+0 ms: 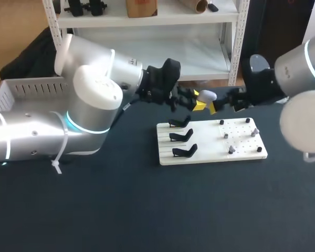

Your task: Pick up each earbud case from the left stands, insert the matching earbuds, close the lid, and place the case in the box.

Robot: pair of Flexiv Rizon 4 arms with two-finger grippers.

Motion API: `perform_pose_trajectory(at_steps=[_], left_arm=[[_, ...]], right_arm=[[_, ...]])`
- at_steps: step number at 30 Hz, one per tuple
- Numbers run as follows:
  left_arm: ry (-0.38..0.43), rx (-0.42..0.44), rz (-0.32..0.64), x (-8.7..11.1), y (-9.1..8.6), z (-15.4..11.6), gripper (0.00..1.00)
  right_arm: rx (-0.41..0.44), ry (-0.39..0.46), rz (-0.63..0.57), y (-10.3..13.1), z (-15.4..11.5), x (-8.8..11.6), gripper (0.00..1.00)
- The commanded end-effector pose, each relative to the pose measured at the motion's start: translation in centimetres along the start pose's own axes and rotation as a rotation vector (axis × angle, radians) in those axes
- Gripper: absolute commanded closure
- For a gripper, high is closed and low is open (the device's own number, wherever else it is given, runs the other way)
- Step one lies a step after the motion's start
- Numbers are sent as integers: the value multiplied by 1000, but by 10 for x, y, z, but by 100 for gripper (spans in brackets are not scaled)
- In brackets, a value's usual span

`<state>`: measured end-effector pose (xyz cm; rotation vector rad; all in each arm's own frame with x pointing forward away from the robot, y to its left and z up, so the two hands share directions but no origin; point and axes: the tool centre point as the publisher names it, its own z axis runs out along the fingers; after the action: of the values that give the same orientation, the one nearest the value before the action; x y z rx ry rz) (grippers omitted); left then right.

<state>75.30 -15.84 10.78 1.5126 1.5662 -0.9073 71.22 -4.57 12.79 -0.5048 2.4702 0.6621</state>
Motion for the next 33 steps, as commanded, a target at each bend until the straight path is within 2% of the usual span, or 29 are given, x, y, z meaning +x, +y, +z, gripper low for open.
perform_pose_trajectory(at_steps=[1, 17, 27, 33], left_arm=[[5, 13, 1, 1, 2, 5, 100], [-30, 38, 36, -3, -15, 0, 100], [-42, 49, 9, 6, -20, 0, 100], [-161, 1, -48, 5, -17, -18, 100]], right_arm=[[-6, 10, -1, -3, 2, -7, 0], [20, 11, 18, -10, 3, -15, 0], [50, -34, 5, -14, -14, -26, 0], [157, -19, -82, -24, -36, -12, 0]])
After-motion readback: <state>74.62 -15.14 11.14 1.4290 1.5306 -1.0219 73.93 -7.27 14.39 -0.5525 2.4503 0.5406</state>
